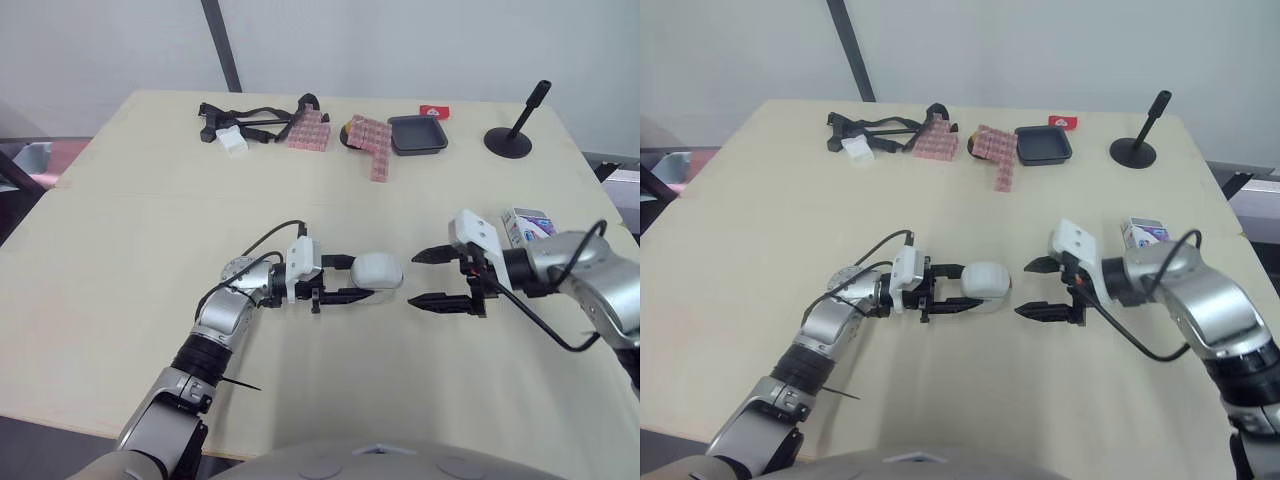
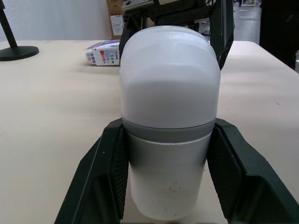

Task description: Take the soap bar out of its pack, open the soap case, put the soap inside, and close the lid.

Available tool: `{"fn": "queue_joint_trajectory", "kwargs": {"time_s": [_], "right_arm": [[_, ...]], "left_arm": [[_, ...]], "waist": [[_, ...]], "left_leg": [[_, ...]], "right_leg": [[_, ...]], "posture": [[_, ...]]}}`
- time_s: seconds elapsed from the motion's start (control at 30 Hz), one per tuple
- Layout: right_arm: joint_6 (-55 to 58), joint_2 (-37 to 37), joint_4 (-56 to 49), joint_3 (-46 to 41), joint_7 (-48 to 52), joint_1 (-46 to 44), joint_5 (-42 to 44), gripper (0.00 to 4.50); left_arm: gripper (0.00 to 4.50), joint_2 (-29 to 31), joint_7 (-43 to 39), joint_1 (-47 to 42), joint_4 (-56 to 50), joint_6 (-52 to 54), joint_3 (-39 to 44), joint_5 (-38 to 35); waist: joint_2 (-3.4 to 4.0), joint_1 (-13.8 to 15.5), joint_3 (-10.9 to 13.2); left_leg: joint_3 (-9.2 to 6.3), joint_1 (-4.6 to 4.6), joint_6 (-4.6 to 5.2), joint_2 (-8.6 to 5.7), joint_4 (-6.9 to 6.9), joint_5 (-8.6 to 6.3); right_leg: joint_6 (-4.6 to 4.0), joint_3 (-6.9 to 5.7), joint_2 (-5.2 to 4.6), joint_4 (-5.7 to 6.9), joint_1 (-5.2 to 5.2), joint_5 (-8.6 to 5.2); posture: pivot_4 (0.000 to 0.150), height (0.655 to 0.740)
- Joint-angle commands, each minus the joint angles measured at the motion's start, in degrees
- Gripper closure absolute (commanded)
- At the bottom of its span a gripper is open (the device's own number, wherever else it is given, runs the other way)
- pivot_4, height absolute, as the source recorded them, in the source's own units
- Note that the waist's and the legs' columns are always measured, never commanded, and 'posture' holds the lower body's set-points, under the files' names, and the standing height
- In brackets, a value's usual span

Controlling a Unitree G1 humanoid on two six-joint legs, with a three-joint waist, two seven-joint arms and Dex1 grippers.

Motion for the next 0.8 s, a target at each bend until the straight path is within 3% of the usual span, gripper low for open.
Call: {"fn": "queue_joint_trajectory", "kwargs": {"time_s": [0.03, 0.4, 0.8], "right_arm": [[-9.91, 2.56, 0.18, -6.01, 1.1, 4.53, 1.68, 0.84], [-23.21, 7.55, 0.23, -11.41, 2.03, 10.81, 4.1, 4.41], [-14.02, 10.81, -6.43, -6.48, -6.42, -0.12, 11.33, 4.41]], "left_arm": [[2.63, 0.51, -0.11, 0.22, -1.2, 0.8, 0.79, -1.1], [2.63, 1.31, -1.02, 0.8, -2.6, 2.11, 1.43, -2.33], [2.63, 1.88, -1.94, 0.66, -2.83, 1.53, 1.22, -2.47]], "waist": [[0.0, -0.03, 0.0], [0.0, -0.57, 0.0], [0.02, -1.34, 0.01]], "left_leg": [[0.0, -0.01, 0.06, 0.0, 0.02, -0.03], [0.03, -0.07, 0.4, -0.01, 0.06, -0.11], [0.02, -0.03, 0.51, -0.02, 0.09, -0.07]], "right_leg": [[0.0, 0.0, 0.0, 0.02, -0.03, 0.0], [-0.21, 0.0, -0.04, 0.1, -0.16, -0.12], [-0.23, -0.01, -0.05, 0.2, -0.29, -0.13]], "posture": [[0.15, 0.74], [0.15, 0.74], [0.15, 0.74]]}}
